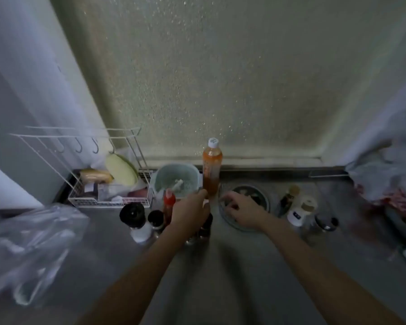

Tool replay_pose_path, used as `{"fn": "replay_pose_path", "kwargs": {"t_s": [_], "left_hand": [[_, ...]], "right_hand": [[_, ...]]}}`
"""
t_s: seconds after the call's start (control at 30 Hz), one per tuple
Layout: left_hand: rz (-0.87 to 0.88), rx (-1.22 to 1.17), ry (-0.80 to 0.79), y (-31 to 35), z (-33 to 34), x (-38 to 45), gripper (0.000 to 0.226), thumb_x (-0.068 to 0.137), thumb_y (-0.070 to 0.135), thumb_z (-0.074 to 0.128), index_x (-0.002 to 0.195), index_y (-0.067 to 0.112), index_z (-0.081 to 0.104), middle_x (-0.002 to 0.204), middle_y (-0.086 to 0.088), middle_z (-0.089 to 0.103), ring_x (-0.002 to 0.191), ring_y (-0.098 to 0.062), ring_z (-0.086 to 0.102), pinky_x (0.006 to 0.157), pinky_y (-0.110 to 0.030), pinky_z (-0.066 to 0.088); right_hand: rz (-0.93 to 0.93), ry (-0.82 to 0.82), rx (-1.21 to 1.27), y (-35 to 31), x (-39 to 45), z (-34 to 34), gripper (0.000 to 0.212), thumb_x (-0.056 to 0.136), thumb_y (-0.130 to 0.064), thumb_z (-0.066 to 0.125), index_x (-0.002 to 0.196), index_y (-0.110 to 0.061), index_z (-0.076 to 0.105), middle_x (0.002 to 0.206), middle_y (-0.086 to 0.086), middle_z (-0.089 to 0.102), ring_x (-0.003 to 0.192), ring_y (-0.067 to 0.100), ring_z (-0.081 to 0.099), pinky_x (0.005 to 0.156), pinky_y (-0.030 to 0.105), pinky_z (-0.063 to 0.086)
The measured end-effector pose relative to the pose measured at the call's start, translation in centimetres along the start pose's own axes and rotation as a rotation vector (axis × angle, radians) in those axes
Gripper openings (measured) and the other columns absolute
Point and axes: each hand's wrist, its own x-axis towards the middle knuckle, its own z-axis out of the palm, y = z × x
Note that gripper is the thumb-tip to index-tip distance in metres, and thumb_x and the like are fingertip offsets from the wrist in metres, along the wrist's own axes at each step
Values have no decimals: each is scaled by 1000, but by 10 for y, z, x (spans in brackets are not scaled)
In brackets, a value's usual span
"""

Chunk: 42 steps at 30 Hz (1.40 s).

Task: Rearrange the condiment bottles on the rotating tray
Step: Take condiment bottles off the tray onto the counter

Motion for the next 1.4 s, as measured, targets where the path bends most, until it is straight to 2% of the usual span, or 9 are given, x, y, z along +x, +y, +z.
{"fn": "replay_pose_path", "kwargs": {"t_s": [0.17,0.3,0.4,0.5,0.73,0.87,1.17,1.33,1.4], "left_hand": [[-76,11,-71,-12,13,0,24,87,18,48,110,17,50,119,-7,51,92,-27,56,61,-32,36],[-27,-13,-99,-22,18,-1,35,83,31,55,114,19,47,120,-6,47,97,-25,54,63,-31,39],[-19,-42,-97,-26,19,-2,42,82,41,57,117,21,45,118,-5,46,101,-24,53,64,-30,38],[29,-27,-27,-25,21,-6,43,81,50,55,114,23,48,112,-1,49,97,-18,52,60,-27,36],[56,142,-66,-22,31,-9,52,78,51,61,119,24,45,118,-4,49,102,-20,48,64,-27,35],[29,172,-71,-17,33,-7,52,79,47,62,124,26,44,124,-7,47,106,-23,47,68,-27,35],[-96,296,-96,1,35,-13,54,79,41,64,125,20,47,121,-8,53,109,-27,44,82,-35,37],[-192,245,-8,7,36,-20,48,75,42,66,117,22,53,115,-8,56,109,-29,47,88,-39,33],[-193,223,34,11,36,-21,46,76,40,65,116,21,53,114,-8,55,108,-29,48,88,-40,34]], "right_hand": [[11,-91,31,8,0,35,43,89,-7,54,130,-15,44,125,8,55,112,25,55,98,37,46],[41,1,66,22,4,45,38,87,-2,51,123,-15,51,121,6,59,109,22,58,92,30,46],[163,177,-197,53,8,44,44,83,-6,51,124,-21,50,127,10,58,113,28,56,93,38,48],[236,104,-468,82,4,41,53,86,-10,50,137,-17,39,143,14,43,133,31,38,105,43,36],[146,110,-482,97,-4,43,20,88,-23,54,104,-14,63,109,12,66,102,31,58,87,38,45],[-9,-118,-474,99,-19,44,25,88,-47,51,76,-25,47,80,1,56,81,25,57,68,41,48],[-123,-348,-299,100,-52,54,25,91,-39,51,70,-26,48,80,0,57,79,21,56,73,40,48],[-230,274,-230,98,-44,29,22,88,-30,58,103,-15,55,100,10,59,92,28,54,77,40,46],[-135,161,-375,104,-31,21,46,84,-35,61,126,-22,47,123,10,52,112,31,47,92,40,42]]}}
